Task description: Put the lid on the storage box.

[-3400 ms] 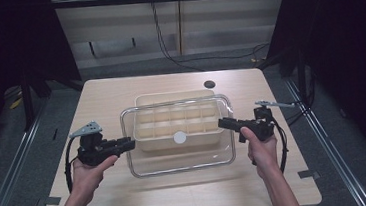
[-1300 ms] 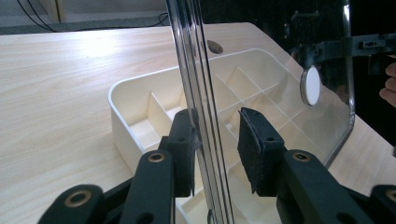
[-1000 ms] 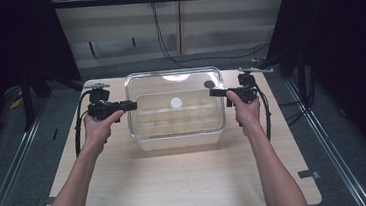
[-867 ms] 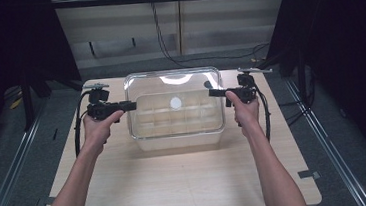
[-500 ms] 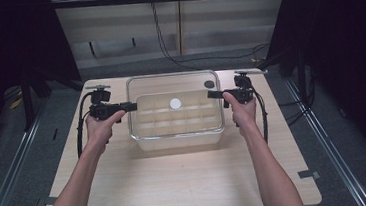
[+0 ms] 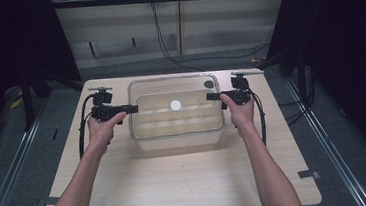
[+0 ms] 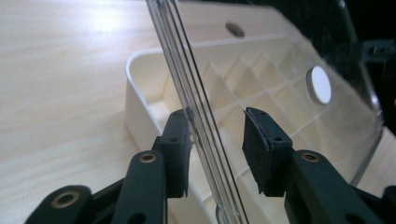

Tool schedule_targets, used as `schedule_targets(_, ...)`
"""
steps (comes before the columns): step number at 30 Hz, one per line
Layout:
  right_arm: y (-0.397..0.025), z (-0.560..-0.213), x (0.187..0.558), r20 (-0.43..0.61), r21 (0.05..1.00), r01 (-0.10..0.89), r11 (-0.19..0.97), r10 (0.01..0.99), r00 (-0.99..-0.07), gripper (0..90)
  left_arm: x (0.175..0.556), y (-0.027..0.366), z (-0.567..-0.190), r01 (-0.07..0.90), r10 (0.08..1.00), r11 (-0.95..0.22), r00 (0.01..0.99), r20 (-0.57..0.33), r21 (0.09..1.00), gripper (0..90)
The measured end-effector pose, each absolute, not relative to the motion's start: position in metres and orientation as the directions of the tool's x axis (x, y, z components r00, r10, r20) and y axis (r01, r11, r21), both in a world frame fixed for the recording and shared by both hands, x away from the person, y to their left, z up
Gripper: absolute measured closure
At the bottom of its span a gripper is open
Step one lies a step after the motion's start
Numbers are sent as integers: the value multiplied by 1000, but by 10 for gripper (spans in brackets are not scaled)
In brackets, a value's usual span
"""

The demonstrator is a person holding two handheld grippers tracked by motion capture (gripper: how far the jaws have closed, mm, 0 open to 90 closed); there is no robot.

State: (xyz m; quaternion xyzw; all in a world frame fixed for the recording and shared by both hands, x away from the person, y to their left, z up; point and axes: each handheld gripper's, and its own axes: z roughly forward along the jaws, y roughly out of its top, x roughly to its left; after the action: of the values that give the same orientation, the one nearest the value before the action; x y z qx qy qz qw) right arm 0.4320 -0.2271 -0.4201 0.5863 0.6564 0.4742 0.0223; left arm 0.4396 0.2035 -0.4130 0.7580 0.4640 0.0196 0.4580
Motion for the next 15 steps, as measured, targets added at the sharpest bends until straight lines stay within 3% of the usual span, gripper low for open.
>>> schedule_targets(2, -228, -424, 432, 525, 641, 755, -135, 795, -304, 523, 437, 204, -415, 666, 747, -132, 554, -368, 734, 624)
schedule_targets(4, -228, -427, 431, 521, 641, 756, -133, 799, -301, 519, 440, 205, -419, 687, 743, -118, 540, -395, 717, 653)
schedule_targets(15, -227, -437, 432, 506, 640, 757, -128, 812, -291, 489, 443, 205, -426, 698, 741, -116, 534, -407, 706, 635)
